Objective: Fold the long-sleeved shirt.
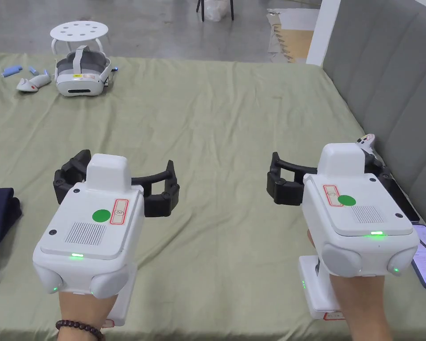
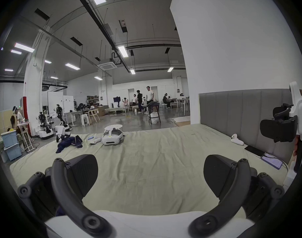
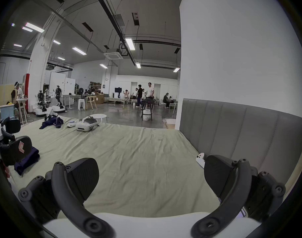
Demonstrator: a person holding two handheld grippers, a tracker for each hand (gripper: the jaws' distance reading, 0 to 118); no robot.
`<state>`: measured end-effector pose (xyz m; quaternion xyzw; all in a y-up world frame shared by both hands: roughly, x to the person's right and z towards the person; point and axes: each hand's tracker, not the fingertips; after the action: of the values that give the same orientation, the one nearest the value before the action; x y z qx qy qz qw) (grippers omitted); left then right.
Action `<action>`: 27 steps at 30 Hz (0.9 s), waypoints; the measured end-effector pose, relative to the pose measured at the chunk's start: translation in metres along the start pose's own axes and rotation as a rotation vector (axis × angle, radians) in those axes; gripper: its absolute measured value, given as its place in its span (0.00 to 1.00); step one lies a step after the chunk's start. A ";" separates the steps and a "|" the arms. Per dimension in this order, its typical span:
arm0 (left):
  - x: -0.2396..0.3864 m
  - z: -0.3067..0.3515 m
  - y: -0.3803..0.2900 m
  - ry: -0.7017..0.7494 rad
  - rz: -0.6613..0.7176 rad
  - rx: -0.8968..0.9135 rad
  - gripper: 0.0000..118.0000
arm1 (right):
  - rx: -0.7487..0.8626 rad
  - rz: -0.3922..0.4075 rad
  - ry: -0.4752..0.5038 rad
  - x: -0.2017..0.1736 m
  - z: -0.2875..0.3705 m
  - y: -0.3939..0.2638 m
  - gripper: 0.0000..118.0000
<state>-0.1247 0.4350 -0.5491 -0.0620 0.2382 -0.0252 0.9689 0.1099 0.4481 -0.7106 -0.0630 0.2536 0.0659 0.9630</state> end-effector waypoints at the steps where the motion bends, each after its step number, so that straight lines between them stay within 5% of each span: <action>1: -0.001 0.001 0.001 0.004 0.002 0.000 0.94 | 0.001 0.000 -0.001 0.001 -0.001 -0.001 1.00; 27: -0.012 -0.002 0.003 0.022 0.049 0.005 0.94 | -0.010 -0.028 0.023 -0.004 -0.001 0.000 1.00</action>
<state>-0.1366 0.4385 -0.5459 -0.0536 0.2501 -0.0024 0.9667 0.1059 0.4471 -0.7092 -0.0721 0.2633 0.0527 0.9606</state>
